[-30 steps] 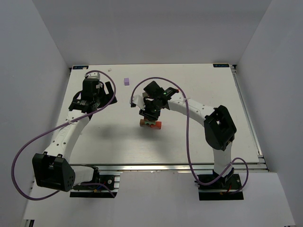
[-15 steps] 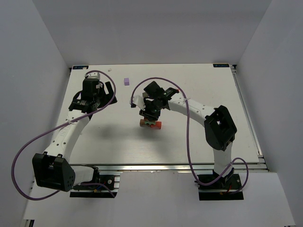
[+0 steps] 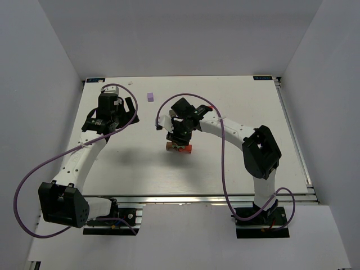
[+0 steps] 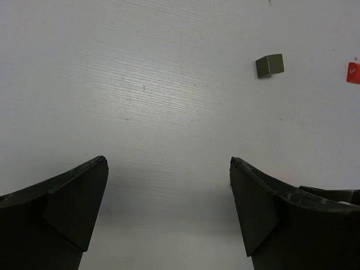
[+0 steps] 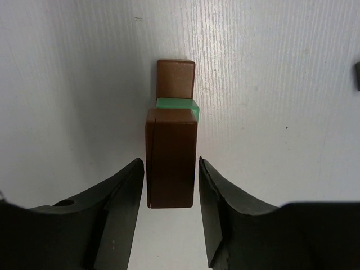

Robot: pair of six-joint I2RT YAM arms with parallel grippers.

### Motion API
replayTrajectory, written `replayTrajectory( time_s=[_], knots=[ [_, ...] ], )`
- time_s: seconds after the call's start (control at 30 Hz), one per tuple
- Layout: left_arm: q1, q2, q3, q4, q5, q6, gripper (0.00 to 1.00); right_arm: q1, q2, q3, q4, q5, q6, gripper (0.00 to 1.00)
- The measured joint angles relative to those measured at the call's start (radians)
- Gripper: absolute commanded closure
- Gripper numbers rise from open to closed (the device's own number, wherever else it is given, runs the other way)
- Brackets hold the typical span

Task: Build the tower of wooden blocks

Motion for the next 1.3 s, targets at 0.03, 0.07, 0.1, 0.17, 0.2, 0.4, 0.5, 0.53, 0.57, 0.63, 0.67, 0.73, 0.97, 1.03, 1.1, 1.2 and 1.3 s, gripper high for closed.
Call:
replayTrajectory(
  time_s=[0.03, 0.07, 0.1, 0.17, 0.2, 0.4, 0.5, 0.53, 0.57, 0.63, 0.67, 0.73, 0.97, 1.03, 1.1, 1.2, 1.3],
  knots=[
    [0.0, 0.0, 0.0, 0.0, 0.0, 0.0, 0.02, 0.0, 0.0, 0.0, 0.0, 0.0, 0.0, 0.5],
    [0.0, 0.0, 0.0, 0.0, 0.0, 0.0, 0.02, 0.0, 0.0, 0.0, 0.001, 0.0, 0.0, 0.5],
    [0.0, 0.0, 0.0, 0.0, 0.0, 0.0, 0.02, 0.0, 0.0, 0.0, 0.001, 0.0, 0.0, 0.49],
    [0.0, 0.0, 0.0, 0.0, 0.0, 0.0, 0.02, 0.0, 0.0, 0.0, 0.002, 0.0, 0.002, 0.48],
    [0.0, 0.0, 0.0, 0.0, 0.0, 0.0, 0.02, 0.0, 0.0, 0.0, 0.003, 0.002, 0.003, 0.48],
    [0.0, 0.0, 0.0, 0.0, 0.0, 0.0, 0.02, 0.0, 0.0, 0.0, 0.013, 0.012, 0.018, 0.43],
    [0.0, 0.0, 0.0, 0.0, 0.0, 0.001, 0.02, 0.0, 0.0, 0.0, 0.013, 0.015, 0.024, 0.43],
    [0.0, 0.0, 0.0, 0.0, 0.0, 0.002, 0.02, 0.0, 0.0, 0.0, 0.014, 0.018, 0.025, 0.43],
    [0.0, 0.0, 0.0, 0.0, 0.0, 0.002, 0.02, 0.0, 0.0, 0.0, 0.015, 0.022, 0.027, 0.43],
    [0.0, 0.0, 0.0, 0.0, 0.0, 0.003, 0.02, 0.0, 0.0, 0.0, 0.021, 0.03, 0.029, 0.43],
    [0.0, 0.0, 0.0, 0.0, 0.0, 0.003, 0.02, 0.0, 0.0, 0.0, 0.023, 0.034, 0.03, 0.43],
    [0.0, 0.0, 0.0, 0.0, 0.0, 0.003, 0.02, 0.0, 0.0, 0.0, 0.03, 0.041, 0.032, 0.43],
    [0.0, 0.0, 0.0, 0.0, 0.0, 0.004, 0.02, 0.0, 0.0, 0.0, 0.036, 0.045, 0.036, 0.43],
    [0.0, 0.0, 0.0, 0.0, 0.0, 0.004, 0.02, 0.0, 0.0, 0.0, 0.036, 0.045, 0.036, 0.43],
    [0.0, 0.0, 0.0, 0.0, 0.0, 0.004, 0.02, 0.0, 0.0, 0.0, 0.036, 0.045, 0.035, 0.43],
    [0.0, 0.0, 0.0, 0.0, 0.0, 0.007, 0.02, 0.0, 0.0, 0.0, 0.035, 0.035, 0.033, 0.42],
    [0.0, 0.0, 0.0, 0.0, 0.0, 0.008, 0.02, 0.0, 0.0, 0.0, 0.035, 0.016, 0.027, 0.33]
  ],
)
